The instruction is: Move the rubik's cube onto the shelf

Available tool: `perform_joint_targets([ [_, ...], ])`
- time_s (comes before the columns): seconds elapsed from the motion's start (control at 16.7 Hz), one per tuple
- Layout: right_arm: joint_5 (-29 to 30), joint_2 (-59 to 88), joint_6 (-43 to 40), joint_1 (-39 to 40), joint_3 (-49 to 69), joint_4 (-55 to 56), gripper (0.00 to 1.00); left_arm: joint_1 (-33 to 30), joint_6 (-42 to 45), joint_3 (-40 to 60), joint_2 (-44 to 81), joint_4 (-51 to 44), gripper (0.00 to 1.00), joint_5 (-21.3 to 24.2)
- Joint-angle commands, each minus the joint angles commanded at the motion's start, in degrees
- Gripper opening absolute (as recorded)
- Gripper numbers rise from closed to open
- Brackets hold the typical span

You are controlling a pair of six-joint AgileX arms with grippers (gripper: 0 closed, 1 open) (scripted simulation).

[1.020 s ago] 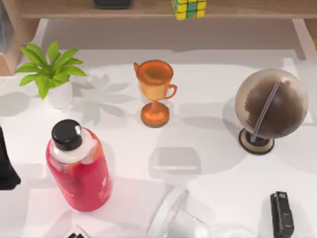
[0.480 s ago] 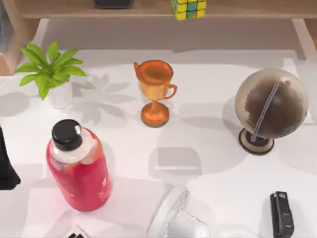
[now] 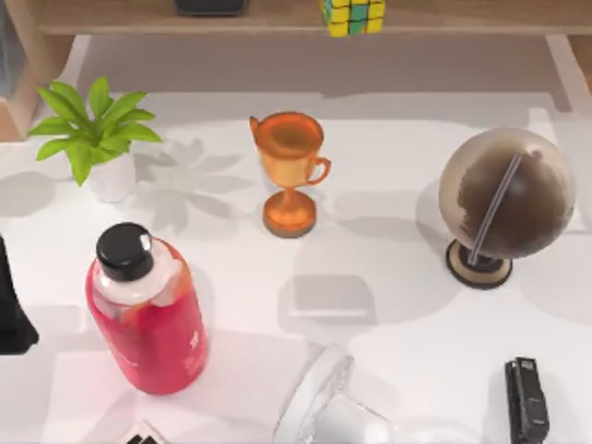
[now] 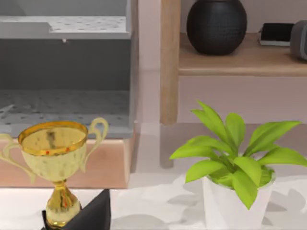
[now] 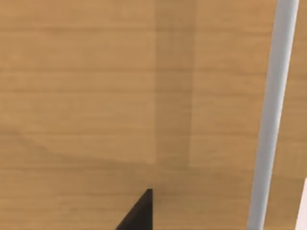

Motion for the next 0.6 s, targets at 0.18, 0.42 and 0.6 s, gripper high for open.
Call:
perform_joint_targets([
  [0.18, 0.0, 0.0, 0.0, 0.0, 0.0, 0.0, 0.32, 0.0, 0.0, 0.0, 0.0, 0.0, 1.0, 0.0],
  [0.42, 0.0, 0.0, 0.0, 0.0, 0.0, 0.0, 0.02, 0.0, 0.0, 0.0, 0.0, 0.0, 1.0, 0.0],
  [0.6, 0.0, 0.0, 0.0, 0.0, 0.0, 0.0, 0.0, 0.0, 0.0, 0.0, 0.0, 0.0, 1.0, 0.0],
])
